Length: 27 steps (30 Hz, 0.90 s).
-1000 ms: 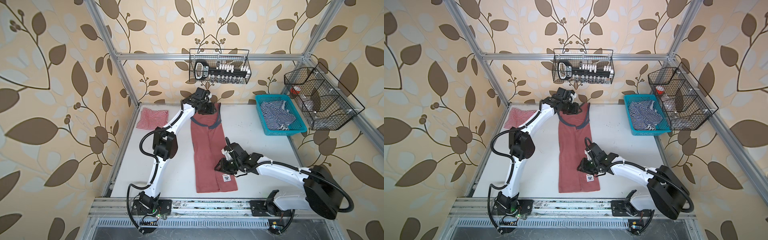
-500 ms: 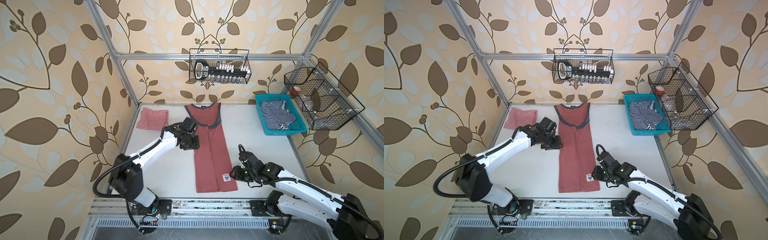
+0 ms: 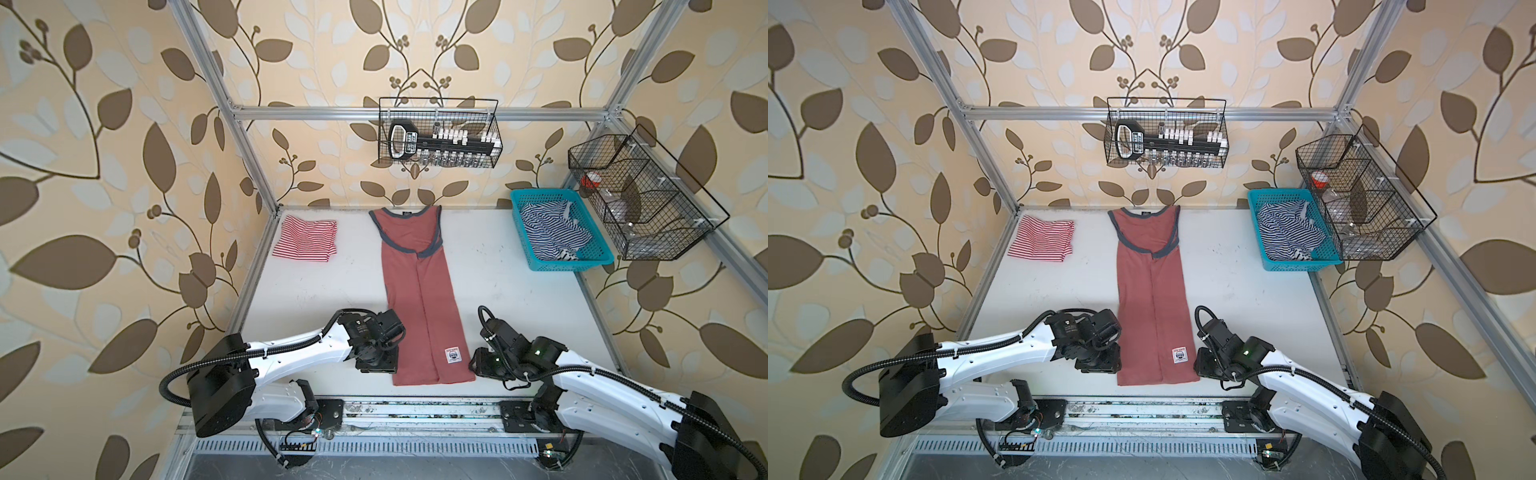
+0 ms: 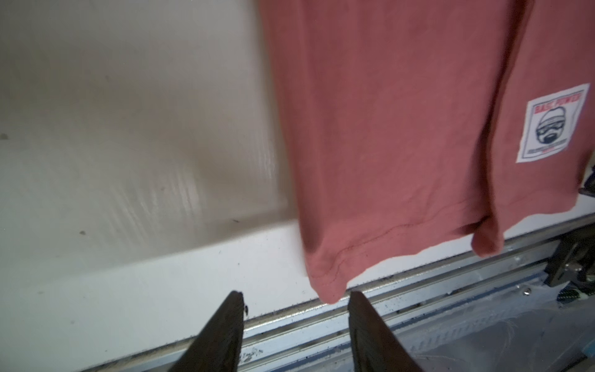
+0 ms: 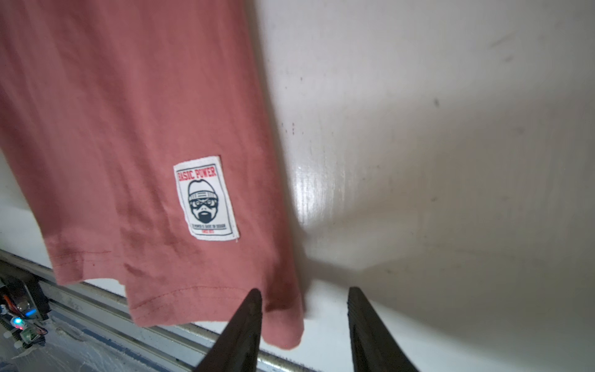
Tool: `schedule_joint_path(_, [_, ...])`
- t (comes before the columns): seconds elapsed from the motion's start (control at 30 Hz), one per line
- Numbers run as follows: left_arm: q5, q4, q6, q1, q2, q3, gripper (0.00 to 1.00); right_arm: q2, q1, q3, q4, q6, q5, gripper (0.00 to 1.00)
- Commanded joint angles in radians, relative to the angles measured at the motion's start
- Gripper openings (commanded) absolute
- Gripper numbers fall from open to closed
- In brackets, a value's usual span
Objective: Fold and stack the tank tops
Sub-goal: 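Grasp the shirt's near hem corners with both grippers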
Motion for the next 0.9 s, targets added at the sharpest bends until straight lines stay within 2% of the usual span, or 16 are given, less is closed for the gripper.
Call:
schedule_joint_path(0.0, [-0.012, 0.095, -0.105, -0.031, -0.017, -0.028, 0.58, 0.006, 0.018, -0.018, 0.030, 0.027, -0.027, 0.45])
schedule_joint_path(0.17, [-0.017, 0.140, -0.144, -0.074, 0.025, -0.046, 0.62, -0.002, 0.026, -0.042, 0.046, 0.038, -0.035, 0.46])
schedule_joint_path(0.4, [-0.031, 0.132, -0.182, -0.116, 0.113, -0.050, 0.60, -0.008, 0.037, -0.062, 0.070, 0.047, -0.057, 0.44])
schedule_joint_path(0.6, [-0.050, 0.110, -0.211, -0.127, 0.118, -0.062, 0.51, -0.014, 0.058, -0.079, 0.078, 0.061, -0.063, 0.39])
schedule_joint_path(0.87, [-0.035, 0.204, -0.242, -0.144, 0.136, -0.089, 0.30, -0.021, 0.068, -0.094, 0.098, 0.073, -0.065, 0.26])
